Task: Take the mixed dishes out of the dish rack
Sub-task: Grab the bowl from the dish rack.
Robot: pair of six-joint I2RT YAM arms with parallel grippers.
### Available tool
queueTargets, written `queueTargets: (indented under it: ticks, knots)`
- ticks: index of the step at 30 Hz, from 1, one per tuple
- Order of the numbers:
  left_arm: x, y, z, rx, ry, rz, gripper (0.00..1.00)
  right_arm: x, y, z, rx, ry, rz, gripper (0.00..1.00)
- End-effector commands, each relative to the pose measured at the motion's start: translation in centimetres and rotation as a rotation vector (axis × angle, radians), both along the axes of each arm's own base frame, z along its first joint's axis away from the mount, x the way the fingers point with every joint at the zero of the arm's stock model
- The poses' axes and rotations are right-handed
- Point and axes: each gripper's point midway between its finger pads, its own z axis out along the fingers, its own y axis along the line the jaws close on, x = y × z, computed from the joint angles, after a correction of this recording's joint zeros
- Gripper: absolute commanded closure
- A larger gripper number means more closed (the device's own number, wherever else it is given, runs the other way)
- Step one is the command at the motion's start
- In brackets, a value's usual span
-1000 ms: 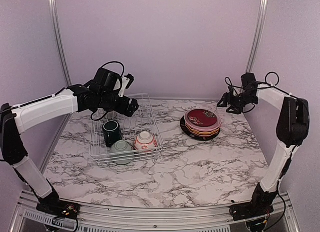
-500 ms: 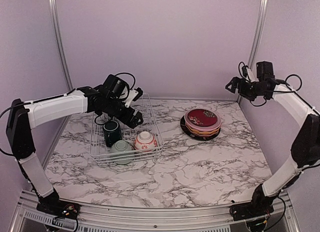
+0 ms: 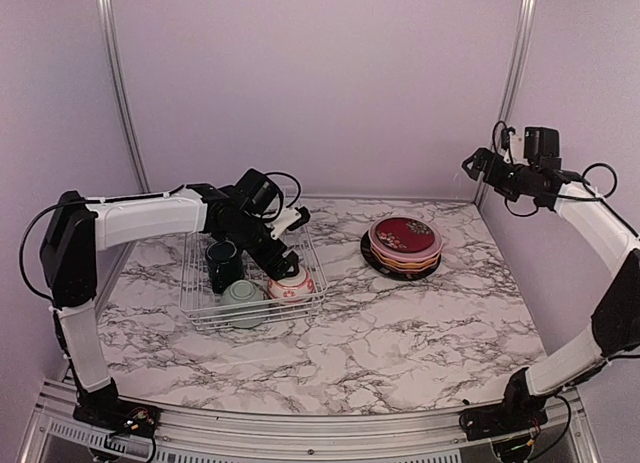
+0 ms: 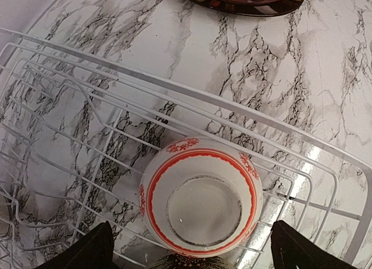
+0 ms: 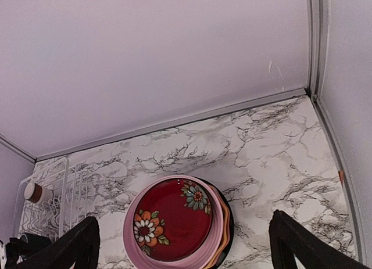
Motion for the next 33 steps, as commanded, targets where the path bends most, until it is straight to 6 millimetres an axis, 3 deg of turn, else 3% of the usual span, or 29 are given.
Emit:
queueTargets:
  ticks: [1,11,17,25,33]
  knots:
    - [-0.6,-0.7,-1.2,0.055,0.006,-0.051,0.05,0.4,0.5,1.8,0.034,-0.053,0.032,0.02]
    - [-0.4,-1.5,-3.9,0.119,0.02,-0.061,0.21,0.5,1.4,1.2,0.07,-0.041,0.076,0.02]
    - [-0.3,-1.3,-4.2,0.122,0.026,-0.051,0.41,0.6,1.8,0.7,0.087,-0.025,0.091,0.02]
    - [0.3,-1.7,-3.1,0.082,0.025,-0.036,0.67,0.7,3.1,-0.7,0.11,0.017,0.174,0.03]
    - [0.9,-1.5,1.0,0.009,-0.025,-0.017,0.76,0.6,5.5,-2.1,0.171,0.054,0.263,0.04]
